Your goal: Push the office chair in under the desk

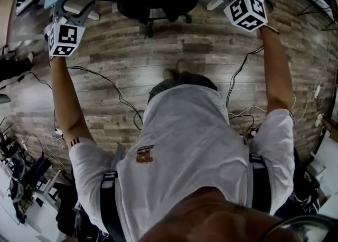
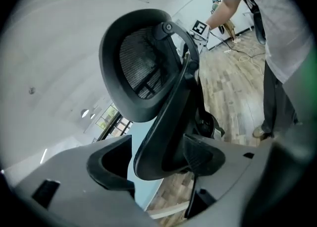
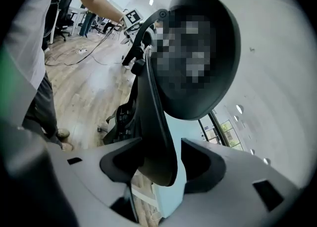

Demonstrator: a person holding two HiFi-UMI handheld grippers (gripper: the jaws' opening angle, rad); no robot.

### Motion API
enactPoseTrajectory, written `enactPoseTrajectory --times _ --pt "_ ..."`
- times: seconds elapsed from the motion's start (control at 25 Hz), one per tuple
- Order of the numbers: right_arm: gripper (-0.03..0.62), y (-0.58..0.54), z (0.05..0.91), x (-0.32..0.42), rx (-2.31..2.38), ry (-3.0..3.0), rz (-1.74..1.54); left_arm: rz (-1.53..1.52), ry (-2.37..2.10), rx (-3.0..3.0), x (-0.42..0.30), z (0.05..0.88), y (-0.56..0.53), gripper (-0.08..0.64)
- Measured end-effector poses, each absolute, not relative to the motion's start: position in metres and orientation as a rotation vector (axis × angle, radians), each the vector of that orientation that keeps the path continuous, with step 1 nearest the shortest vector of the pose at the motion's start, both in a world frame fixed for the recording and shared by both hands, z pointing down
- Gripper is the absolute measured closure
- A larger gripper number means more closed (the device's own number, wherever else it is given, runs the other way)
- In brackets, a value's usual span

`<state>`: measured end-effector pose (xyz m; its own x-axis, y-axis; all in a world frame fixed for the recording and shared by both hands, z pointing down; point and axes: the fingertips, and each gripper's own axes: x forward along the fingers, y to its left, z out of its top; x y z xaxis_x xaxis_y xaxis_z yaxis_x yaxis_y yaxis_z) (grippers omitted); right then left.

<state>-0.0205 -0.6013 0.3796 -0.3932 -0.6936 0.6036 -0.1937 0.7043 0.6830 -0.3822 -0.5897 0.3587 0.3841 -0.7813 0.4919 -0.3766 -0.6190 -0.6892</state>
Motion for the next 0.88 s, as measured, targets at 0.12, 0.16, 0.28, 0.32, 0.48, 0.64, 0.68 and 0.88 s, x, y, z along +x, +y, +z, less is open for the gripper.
enactPoseTrajectory --times 0.12,0.16,0.28,0.32,0.48,0.64,0.68,0.88 --pt "0.365 -0.587 0.366 -0.017 0.750 -2.013 -0.604 -0.961 1.078 -2.274 -0.366 0.335 -0.572 0.235" --pt "0.365 -0.582 0.361 -0.017 0.768 -2.045 -0.592 -0.889 1.103 -2.312 -0.360 0.327 -0.566 0.235" --pt "0.365 -0.564 0.341 -0.023 0.822 -2.175 -0.550 -0.686 1.155 -2.415 -0.339 0.304 -0.546 0.236" --pt "0.365 -0.558 0.333 -0.026 0.843 -2.231 -0.530 -0.620 1.168 -2.447 -0.331 0.296 -0.539 0.236" --pt "0.367 -0.527 0.300 -0.041 0.890 -2.474 -0.442 -0.349 1.224 -2.555 -0.299 0.267 -0.509 0.236" --pt "0.406 -0.495 0.267 -0.061 0.882 -2.744 -0.426 -0.171 1.214 -2.609 -0.267 0.250 -0.480 0.238" --pt "0.423 -0.488 0.261 -0.065 0.884 -2.796 -0.413 -0.137 1.205 -2.622 -0.259 0.246 -0.473 0.241" --pt "0.480 -0.461 0.261 -0.074 0.884 -2.895 -0.323 0.095 1.190 -2.680 -0.225 0.230 -0.444 0.371"
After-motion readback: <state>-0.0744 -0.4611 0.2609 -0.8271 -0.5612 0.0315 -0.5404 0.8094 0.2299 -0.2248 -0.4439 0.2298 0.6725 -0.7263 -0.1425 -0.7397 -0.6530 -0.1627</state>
